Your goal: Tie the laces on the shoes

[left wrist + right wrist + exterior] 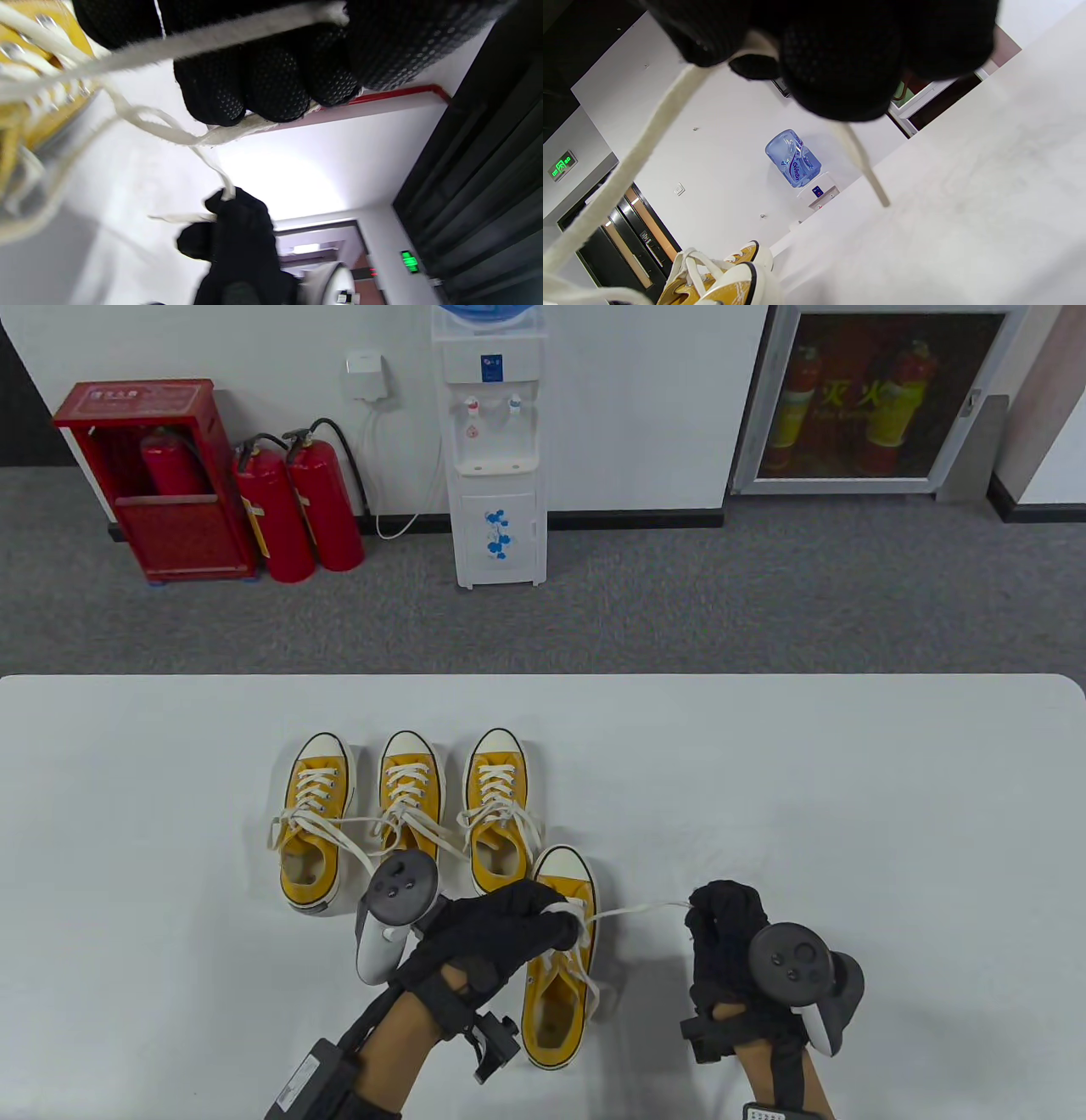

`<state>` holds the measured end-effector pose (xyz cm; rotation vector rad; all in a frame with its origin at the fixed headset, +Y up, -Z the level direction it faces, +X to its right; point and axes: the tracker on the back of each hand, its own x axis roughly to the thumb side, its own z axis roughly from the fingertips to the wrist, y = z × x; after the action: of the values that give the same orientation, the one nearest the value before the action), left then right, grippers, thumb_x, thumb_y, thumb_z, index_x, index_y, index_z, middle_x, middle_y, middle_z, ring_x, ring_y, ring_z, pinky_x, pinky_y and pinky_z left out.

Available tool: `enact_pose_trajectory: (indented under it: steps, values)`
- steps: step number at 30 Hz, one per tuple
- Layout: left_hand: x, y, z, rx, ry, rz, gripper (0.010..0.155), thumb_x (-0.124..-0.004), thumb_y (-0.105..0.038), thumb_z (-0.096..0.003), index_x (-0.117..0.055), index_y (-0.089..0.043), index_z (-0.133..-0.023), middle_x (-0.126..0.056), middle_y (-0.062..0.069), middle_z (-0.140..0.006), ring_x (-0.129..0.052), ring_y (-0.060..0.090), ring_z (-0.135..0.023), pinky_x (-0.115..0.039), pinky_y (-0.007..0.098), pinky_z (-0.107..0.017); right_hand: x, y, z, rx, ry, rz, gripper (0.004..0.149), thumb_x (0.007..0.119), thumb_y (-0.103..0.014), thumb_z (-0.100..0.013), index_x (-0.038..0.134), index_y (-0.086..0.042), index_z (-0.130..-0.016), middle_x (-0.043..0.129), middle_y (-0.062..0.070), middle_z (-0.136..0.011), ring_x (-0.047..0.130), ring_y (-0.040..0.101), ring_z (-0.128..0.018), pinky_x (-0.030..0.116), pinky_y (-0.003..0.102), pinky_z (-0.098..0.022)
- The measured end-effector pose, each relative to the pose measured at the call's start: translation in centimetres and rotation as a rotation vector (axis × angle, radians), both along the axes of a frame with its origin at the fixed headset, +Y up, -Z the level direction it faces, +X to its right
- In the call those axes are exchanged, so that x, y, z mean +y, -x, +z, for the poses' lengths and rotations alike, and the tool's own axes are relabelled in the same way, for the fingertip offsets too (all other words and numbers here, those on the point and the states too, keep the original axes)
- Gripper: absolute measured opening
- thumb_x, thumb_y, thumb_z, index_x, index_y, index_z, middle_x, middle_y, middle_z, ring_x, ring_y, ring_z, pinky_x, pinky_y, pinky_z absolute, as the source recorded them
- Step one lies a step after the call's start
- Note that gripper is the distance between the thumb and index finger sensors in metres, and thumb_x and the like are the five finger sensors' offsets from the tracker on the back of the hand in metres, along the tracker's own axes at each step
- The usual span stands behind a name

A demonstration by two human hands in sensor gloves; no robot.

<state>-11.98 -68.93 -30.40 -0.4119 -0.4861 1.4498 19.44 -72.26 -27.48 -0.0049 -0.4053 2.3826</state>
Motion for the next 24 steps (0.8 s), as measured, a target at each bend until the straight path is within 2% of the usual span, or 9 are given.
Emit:
enact_pose_trajectory:
  steps: [3,6,8,12,19,24]
  values:
    - [0.4,-0.4,0.0,-0.042,0.054,0.116,0.04,-0.086,-0.048,-0.046,-0.083,-0.031,-0.082,-0.096,0.001,-0.087,-0.099,0.032,-0.076,-0.065,0.068,-0.07,0.0,0.0,0.0,-0.001,0.004,0.0,0.044,0.07,-0.038,-0.042,0.073,-0.018,-0.08,0.071,0.007,-0.089,0.096,0.012,-0.039,0.081,0.042,-0.039]
    - [0.9,-0.7,0.0,-0.043,0.042,0.197,0.039,-0.086,-0.047,-0.0459,-0.082,-0.032,-0.082,-0.095,-0.001,-0.088,-0.101,0.03,-0.074,-0.069,0.064,-0.068,0.0,0.0,0.0,-0.001,0.008,0.002,0.044,0.07,-0.038,-0.042,0.073,-0.018,-0.08,0.071,0.007,-0.089,0.096,0.012,-0.04,0.081,0.042,-0.039]
    - [1.3,-0.8,0.0,-0.04,0.053,0.277,0.039,-0.086,-0.045,-0.0458,-0.081,-0.031,-0.082,-0.092,0.001,-0.095,-0.102,0.029,-0.073,-0.073,0.062,-0.065,0.0,0.0,0.0,-0.001,0.011,0.005,0.044,0.07,-0.038,-0.042,0.073,-0.018,-0.08,0.071,0.007,-0.089,0.096,0.012,-0.04,0.081,0.042,-0.039]
    - [1.7,-0.5,0.1,-0.004,0.013,0.324,0.04,-0.086,-0.041,-0.0459,-0.078,-0.031,-0.083,-0.087,0.002,-0.102,-0.103,0.026,-0.076,-0.08,0.055,-0.058,0.0,0.0,-0.1,-0.001,0.01,0.006,0.044,0.07,-0.038,-0.042,0.073,-0.018,-0.08,0.071,0.007,-0.089,0.096,0.012,-0.04,0.081,0.042,-0.039]
    - [1.6,0.5,0.1,0.052,-0.081,0.304,0.041,-0.086,-0.037,-0.046,-0.074,-0.033,-0.085,-0.078,0.003,-0.109,-0.102,0.026,-0.083,-0.089,0.039,-0.036,-0.1,0.0,-0.1,-0.005,0.014,0.01,0.044,0.07,-0.038,-0.042,0.073,-0.018,-0.08,0.071,0.007,-0.089,0.096,0.012,-0.04,0.081,0.042,-0.039]
    - [1.6,1.6,0.2,0.148,-0.127,0.291,0.04,-0.085,-0.038,-0.0465,-0.075,-0.034,-0.085,-0.079,0.003,-0.108,-0.102,0.026,-0.083,-0.09,0.039,-0.036,0.1,0.0,0.0,-0.011,-0.002,0.006,0.043,0.07,-0.038,-0.042,0.073,-0.018,-0.08,0.071,0.007,-0.089,0.096,0.013,-0.04,0.081,0.042,-0.039]
